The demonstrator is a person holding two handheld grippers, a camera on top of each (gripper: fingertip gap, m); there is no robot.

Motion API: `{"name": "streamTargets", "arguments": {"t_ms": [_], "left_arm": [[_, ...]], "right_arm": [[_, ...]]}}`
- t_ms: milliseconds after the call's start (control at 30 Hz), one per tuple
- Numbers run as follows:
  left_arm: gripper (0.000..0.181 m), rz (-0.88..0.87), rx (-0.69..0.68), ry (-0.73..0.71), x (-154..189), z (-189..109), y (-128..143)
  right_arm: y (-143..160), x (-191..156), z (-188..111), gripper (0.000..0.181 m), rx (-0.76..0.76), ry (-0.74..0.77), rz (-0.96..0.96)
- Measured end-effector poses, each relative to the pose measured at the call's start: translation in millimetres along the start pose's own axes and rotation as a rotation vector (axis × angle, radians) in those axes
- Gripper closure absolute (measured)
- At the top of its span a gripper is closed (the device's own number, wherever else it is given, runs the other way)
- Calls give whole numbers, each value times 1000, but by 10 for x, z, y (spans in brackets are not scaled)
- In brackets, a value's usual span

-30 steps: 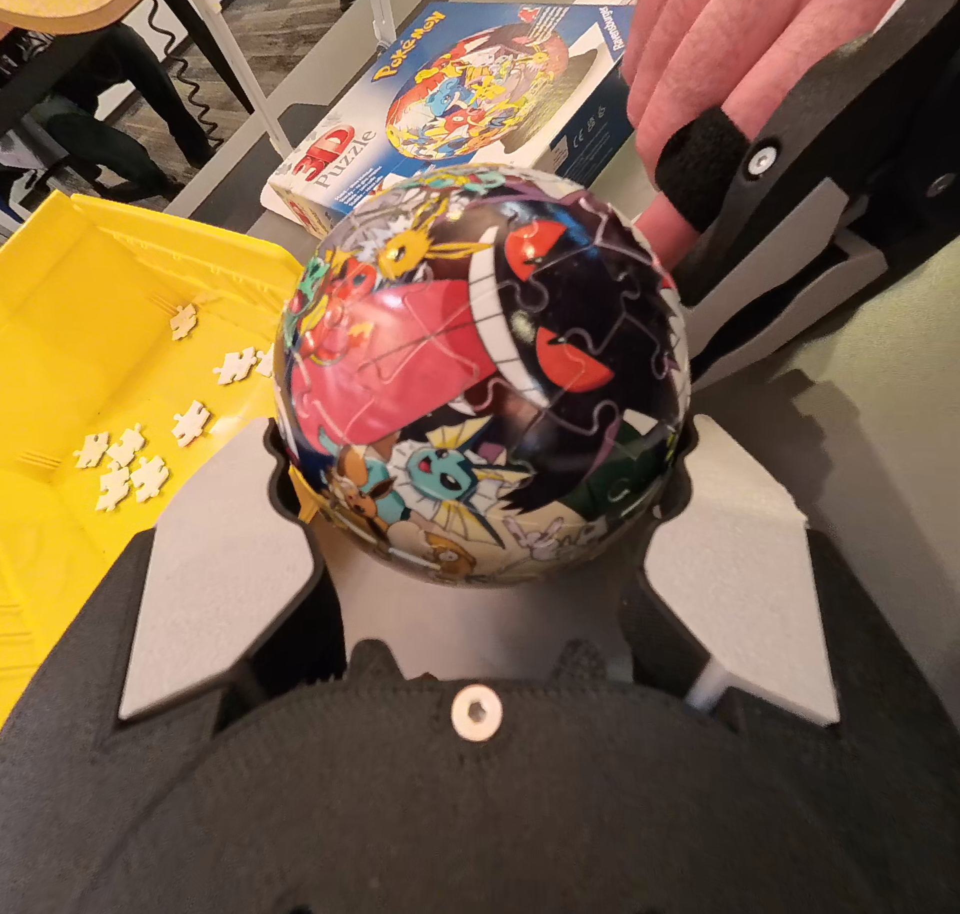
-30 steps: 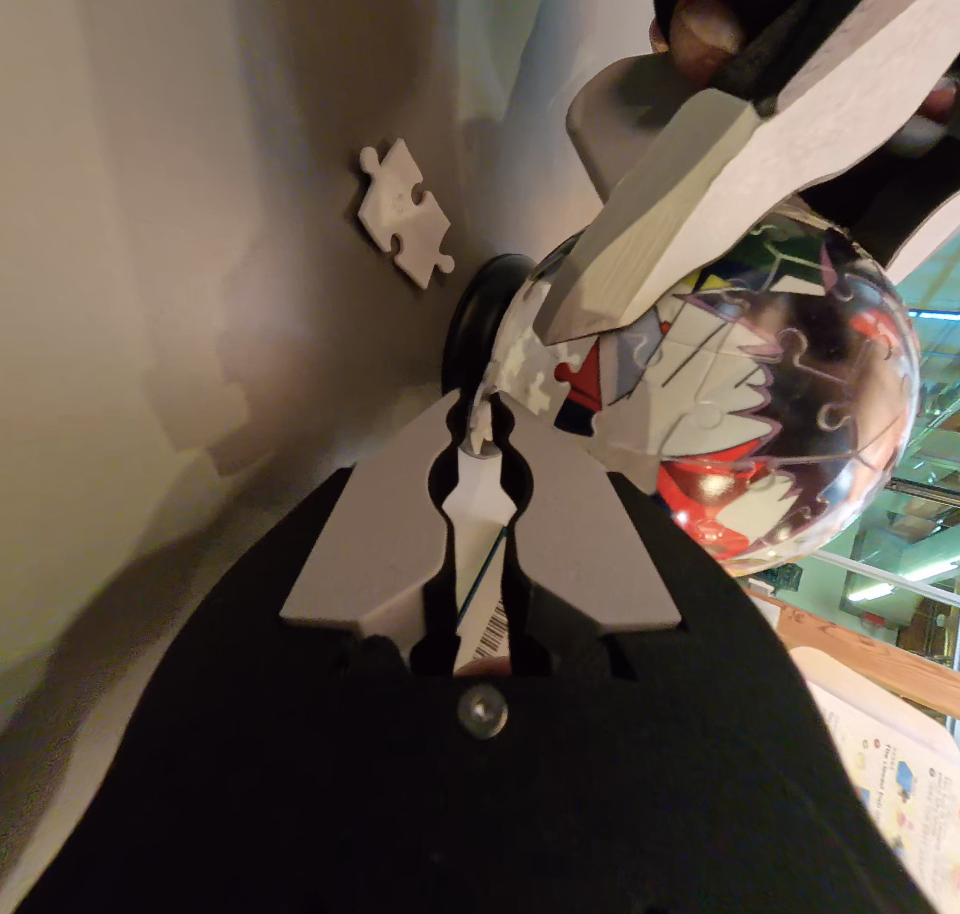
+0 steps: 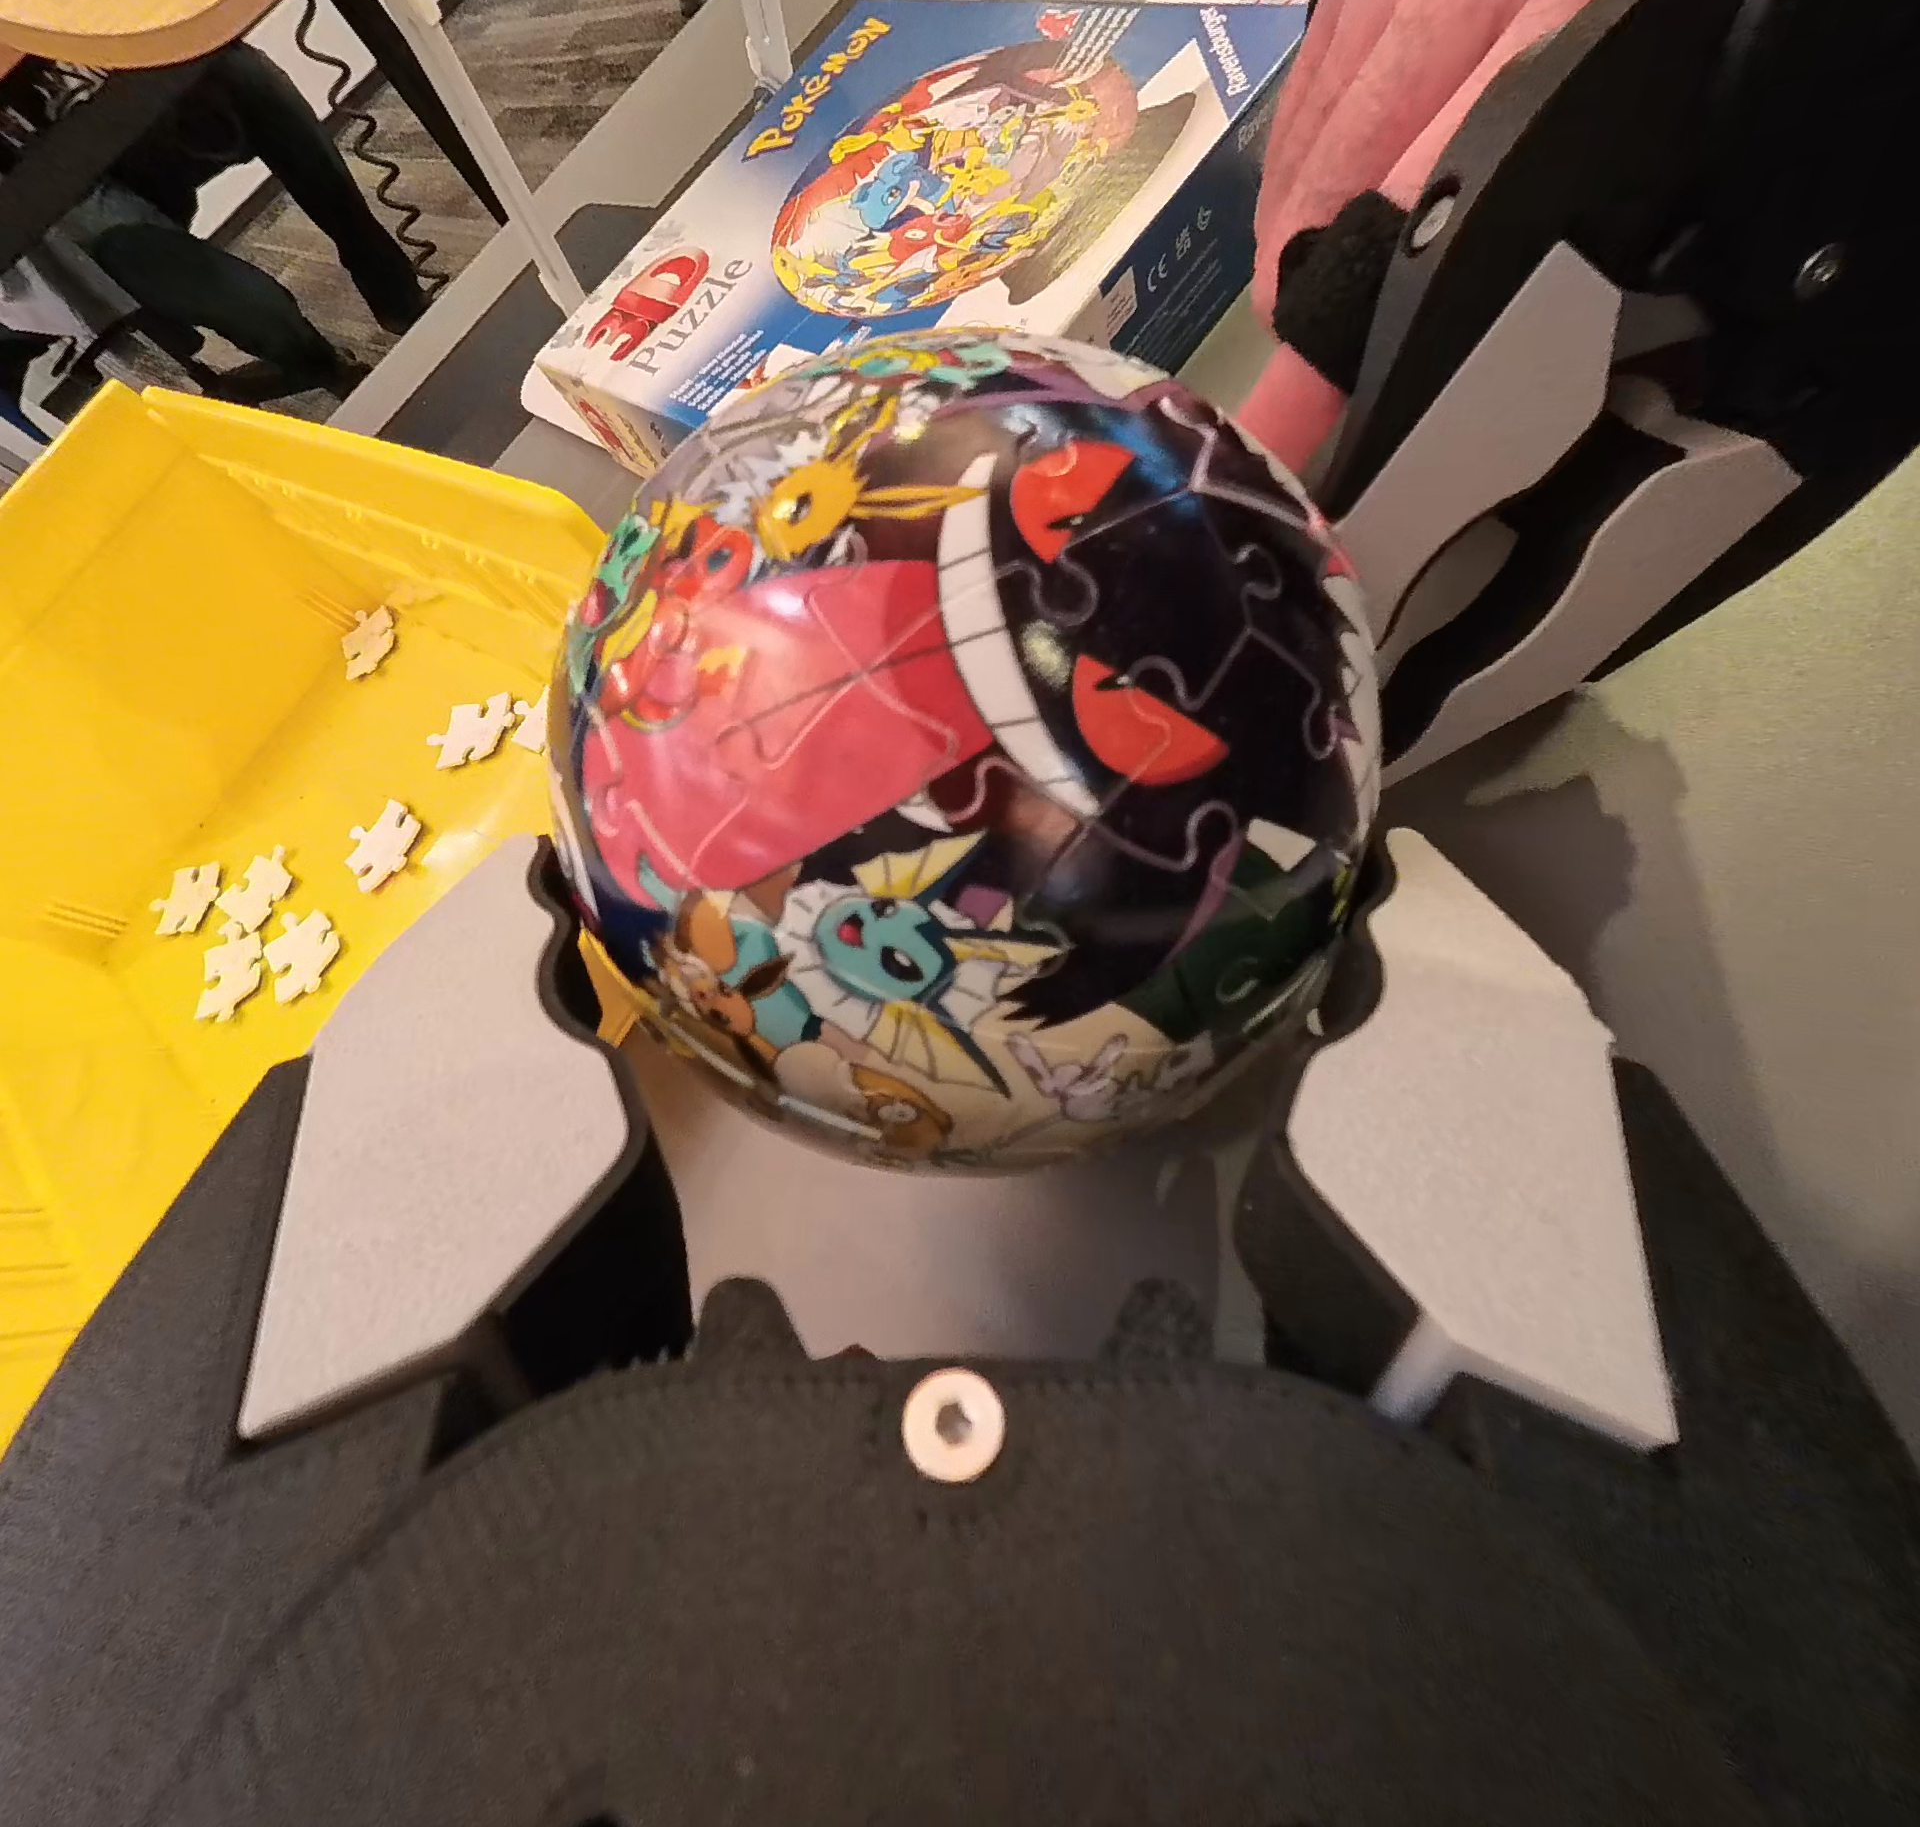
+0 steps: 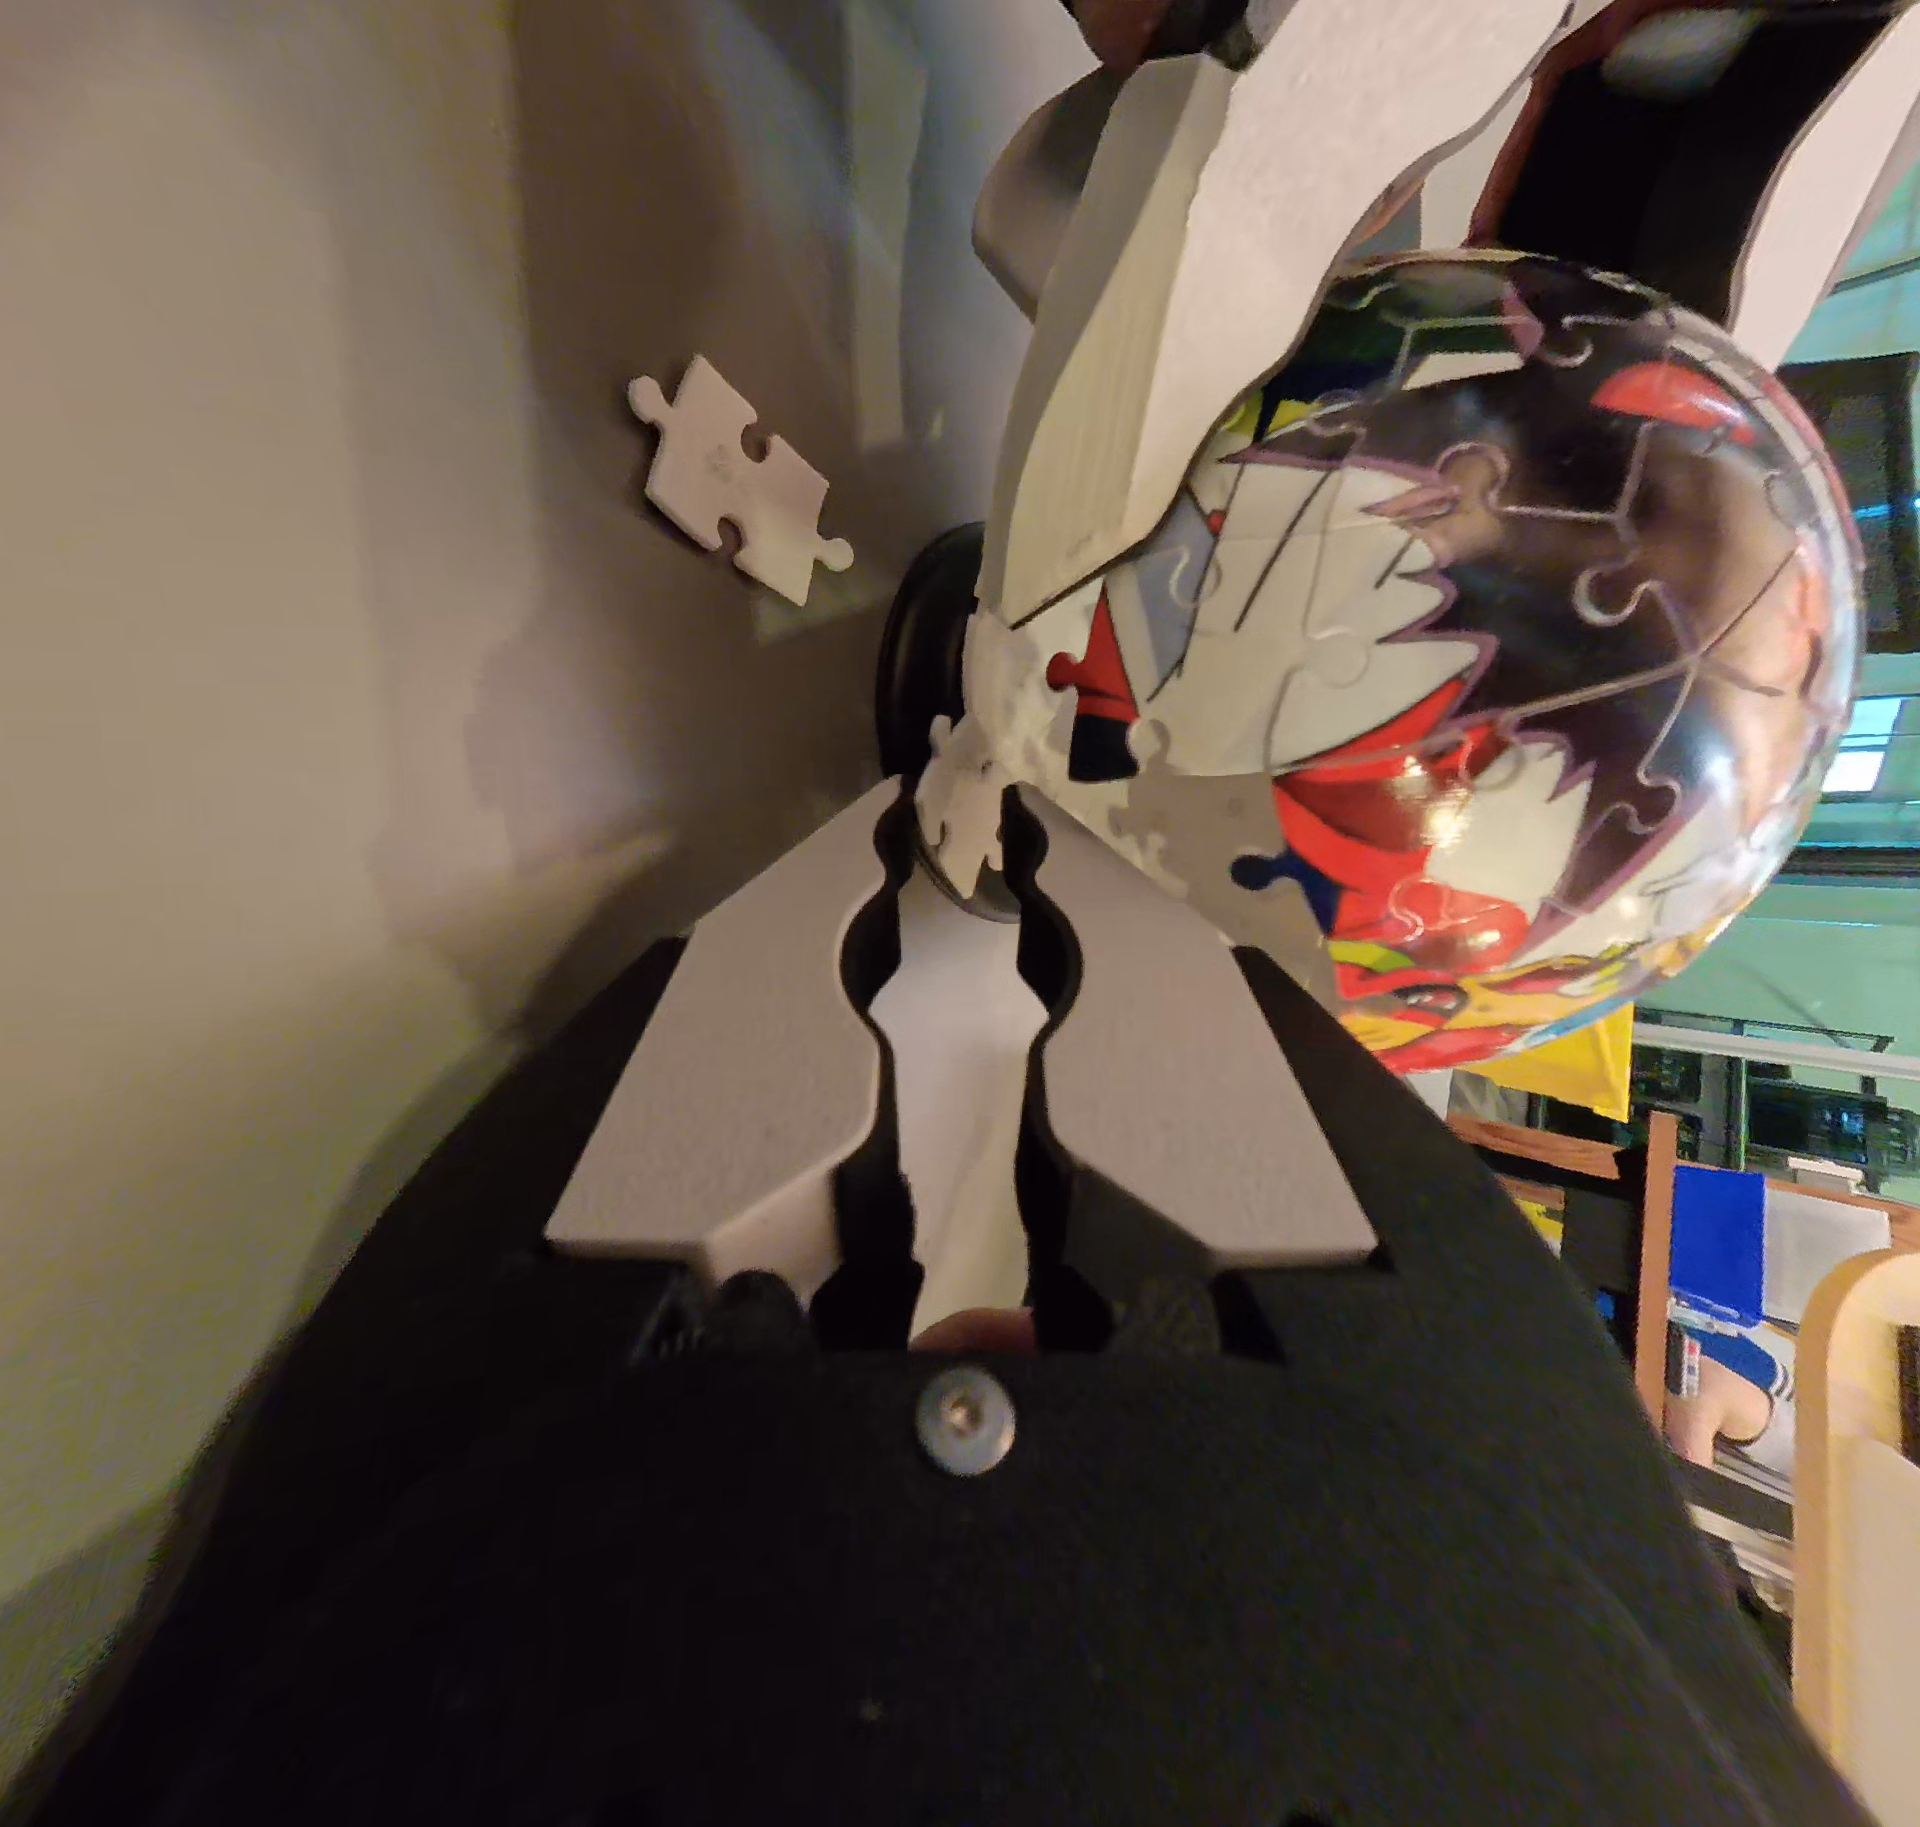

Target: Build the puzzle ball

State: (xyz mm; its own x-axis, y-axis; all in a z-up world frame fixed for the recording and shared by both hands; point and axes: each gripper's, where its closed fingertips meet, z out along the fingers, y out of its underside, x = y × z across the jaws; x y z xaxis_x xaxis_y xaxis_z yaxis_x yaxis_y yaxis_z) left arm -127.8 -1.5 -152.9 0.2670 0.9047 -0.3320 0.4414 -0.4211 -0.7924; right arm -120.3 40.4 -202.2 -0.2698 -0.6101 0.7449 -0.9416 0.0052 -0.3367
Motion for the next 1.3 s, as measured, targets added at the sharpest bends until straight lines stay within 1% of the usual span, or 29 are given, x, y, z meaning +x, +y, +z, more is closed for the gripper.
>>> {"name": "streamTargets", "arguments": {"t_ms": [200,300,567,800,967,1300], "left_arm": [[46,3,-3,-2,3,3,-2],[46,5,-5,-3,5,5,-6],[46,11,-3,-6,9,7,-19],[46,8,-2,-7,4,-2,-9],[46,16,-5,-7,-3,0,-7],[46,32,-12,-16,-13,-3,1]], "right_arm": [[-36,-32,3,173,2,5,-39],[-39,-40,13,173,-19,25,-85],[-53,-49,27,174,-77,41,-122],[-51,-49,29,174,-101,7,-101],[-62,-49,38,173,-70,-28,-51],[-20,-39,53,167,-34,-31,-7]]}}
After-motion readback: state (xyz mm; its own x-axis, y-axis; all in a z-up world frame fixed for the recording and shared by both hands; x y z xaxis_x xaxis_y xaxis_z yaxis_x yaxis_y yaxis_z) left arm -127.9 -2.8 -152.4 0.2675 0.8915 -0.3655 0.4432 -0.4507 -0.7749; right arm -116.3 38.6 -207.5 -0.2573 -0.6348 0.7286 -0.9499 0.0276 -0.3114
